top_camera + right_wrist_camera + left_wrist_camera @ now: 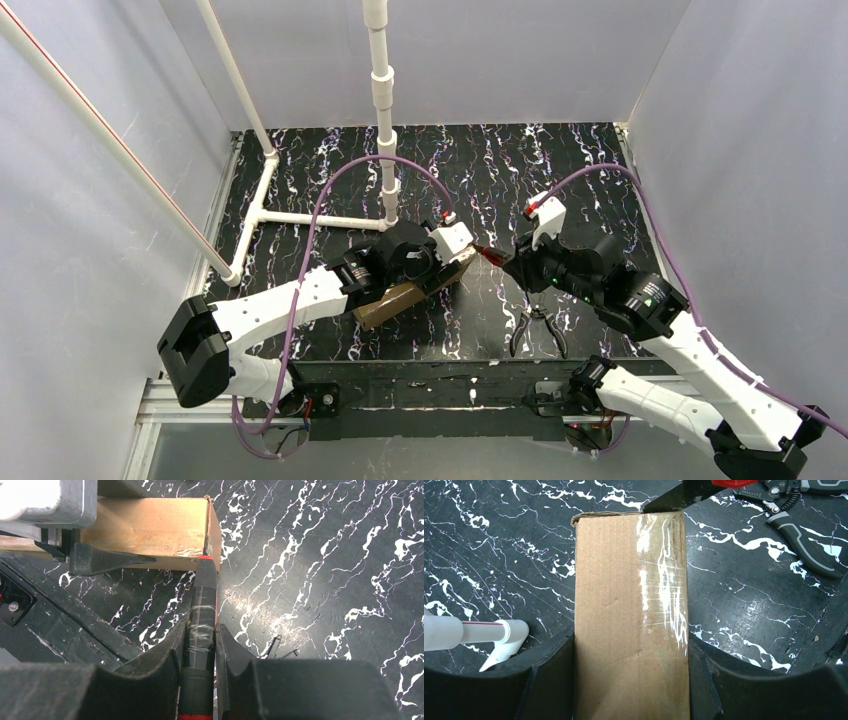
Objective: Unpack the express box
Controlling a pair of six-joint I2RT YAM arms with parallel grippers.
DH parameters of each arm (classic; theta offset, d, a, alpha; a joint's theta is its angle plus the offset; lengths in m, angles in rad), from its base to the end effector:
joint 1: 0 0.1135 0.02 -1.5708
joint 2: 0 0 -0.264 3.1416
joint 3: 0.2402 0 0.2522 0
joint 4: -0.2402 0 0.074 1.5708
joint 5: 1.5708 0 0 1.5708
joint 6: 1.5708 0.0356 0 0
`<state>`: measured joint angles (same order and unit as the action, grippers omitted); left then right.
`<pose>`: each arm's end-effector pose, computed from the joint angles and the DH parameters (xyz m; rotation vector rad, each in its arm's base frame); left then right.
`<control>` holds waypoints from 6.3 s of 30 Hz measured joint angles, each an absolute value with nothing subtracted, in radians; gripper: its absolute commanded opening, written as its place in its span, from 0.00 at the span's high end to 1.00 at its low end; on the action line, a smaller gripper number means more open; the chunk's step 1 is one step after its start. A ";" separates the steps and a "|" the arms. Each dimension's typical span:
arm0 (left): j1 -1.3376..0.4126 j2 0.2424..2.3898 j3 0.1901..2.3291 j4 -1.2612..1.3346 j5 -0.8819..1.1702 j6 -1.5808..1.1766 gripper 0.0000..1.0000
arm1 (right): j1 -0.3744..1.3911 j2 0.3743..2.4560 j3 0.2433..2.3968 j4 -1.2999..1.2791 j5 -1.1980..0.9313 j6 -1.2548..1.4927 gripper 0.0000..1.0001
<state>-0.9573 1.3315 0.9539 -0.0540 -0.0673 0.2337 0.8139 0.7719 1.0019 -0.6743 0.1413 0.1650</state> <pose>0.1785 -0.2494 0.2896 1.0986 1.6992 -0.3949 0.1096 0.1087 0.3649 -0.5643 1.9640 0.4786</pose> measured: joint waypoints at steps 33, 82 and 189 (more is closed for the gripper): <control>-0.957 1.336 1.038 -0.223 -0.089 0.119 0.19 | 0.814 0.748 1.149 -0.738 0.293 0.196 0.99; -0.976 1.475 1.286 -0.517 -0.184 -0.349 0.22 | 0.814 0.879 1.149 -0.768 0.410 0.360 0.99; -0.310 1.413 0.960 -0.419 0.281 -0.733 0.25 | 0.814 1.335 1.165 -0.614 0.331 0.184 0.99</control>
